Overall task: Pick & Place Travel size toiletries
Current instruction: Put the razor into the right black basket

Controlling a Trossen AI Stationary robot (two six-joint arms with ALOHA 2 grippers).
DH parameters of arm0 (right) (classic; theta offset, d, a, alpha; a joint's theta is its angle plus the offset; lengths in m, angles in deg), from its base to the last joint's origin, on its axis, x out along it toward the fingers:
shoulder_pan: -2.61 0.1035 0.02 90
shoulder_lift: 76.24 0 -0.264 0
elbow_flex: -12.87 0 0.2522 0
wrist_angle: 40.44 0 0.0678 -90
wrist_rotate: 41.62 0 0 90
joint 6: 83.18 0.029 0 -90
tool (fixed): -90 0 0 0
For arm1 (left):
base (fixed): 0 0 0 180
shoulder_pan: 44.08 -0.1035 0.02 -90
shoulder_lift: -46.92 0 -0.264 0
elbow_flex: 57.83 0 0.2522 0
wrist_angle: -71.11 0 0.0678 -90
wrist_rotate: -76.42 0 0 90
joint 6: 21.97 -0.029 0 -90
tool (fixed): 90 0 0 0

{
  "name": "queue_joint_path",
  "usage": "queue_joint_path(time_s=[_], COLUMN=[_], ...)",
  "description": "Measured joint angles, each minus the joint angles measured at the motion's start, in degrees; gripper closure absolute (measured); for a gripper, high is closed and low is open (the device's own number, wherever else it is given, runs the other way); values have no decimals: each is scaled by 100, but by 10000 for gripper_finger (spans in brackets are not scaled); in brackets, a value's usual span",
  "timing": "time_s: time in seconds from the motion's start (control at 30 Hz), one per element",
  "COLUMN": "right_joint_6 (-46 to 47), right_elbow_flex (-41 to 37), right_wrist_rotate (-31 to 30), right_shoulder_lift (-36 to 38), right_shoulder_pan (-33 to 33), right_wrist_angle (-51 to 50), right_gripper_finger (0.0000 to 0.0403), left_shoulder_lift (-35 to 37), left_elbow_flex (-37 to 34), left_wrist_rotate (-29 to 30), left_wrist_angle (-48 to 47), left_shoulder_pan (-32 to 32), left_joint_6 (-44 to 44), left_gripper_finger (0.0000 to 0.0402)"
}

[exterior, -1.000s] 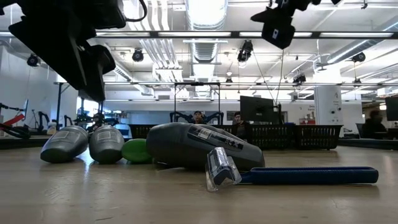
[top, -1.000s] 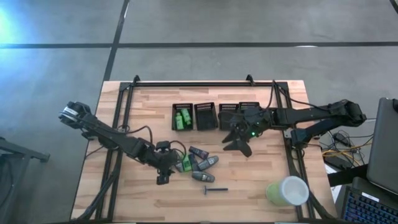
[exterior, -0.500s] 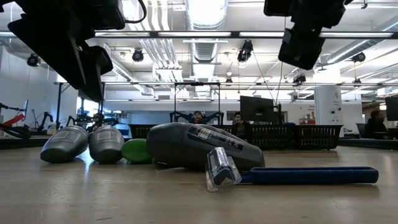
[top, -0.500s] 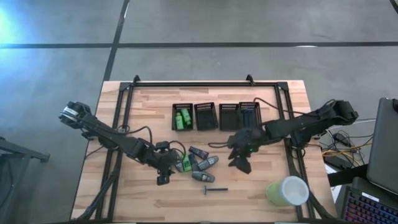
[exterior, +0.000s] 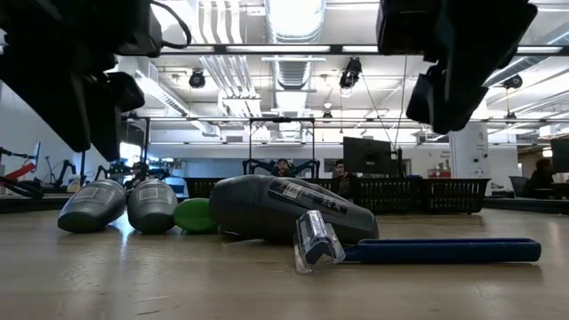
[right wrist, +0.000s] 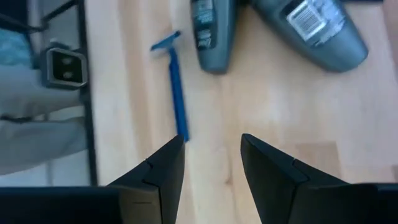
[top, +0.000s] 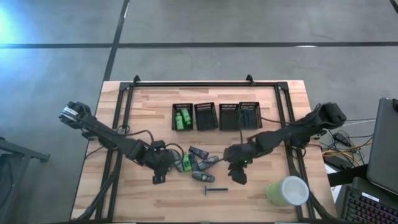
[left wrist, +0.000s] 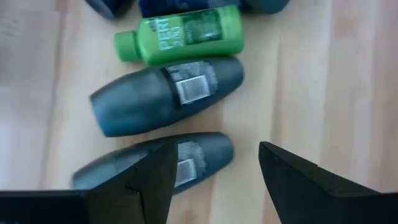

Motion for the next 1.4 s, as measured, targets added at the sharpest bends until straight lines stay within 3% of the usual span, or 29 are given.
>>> queue_joint_path(time_s=[0.13,0.47,0.63,1.17,1.4], right_joint_6=[-339,-742,-797,-476,-422], right_elbow_flex=[282,1410,1933,2714,2585], right_wrist_rotate=[-465,-800,-1385,-1491,-1765], right_shoulder_lift=[-313,-1548,-2091,-3203,-3226], right_shoulder_pan=[290,886,993,1130,1188], right_wrist_angle=[11,-148,-562,-534,-553], right_gripper_finger=[243,200,207,205,236], left_shoulder_lift=[0,0,0,0,0], left_elbow_flex=[-2,-2,-2,-2,-2], left_wrist_rotate=[30,478,513,504,497], left_wrist_angle=[-27,-31,-34,-95,-99], left_shoulder_pan=[6,29,25,30,33], left_joint_6=[-244,-1250,-1411,-1814,-1809], left_gripper_finger=[172,172,172,172,172])
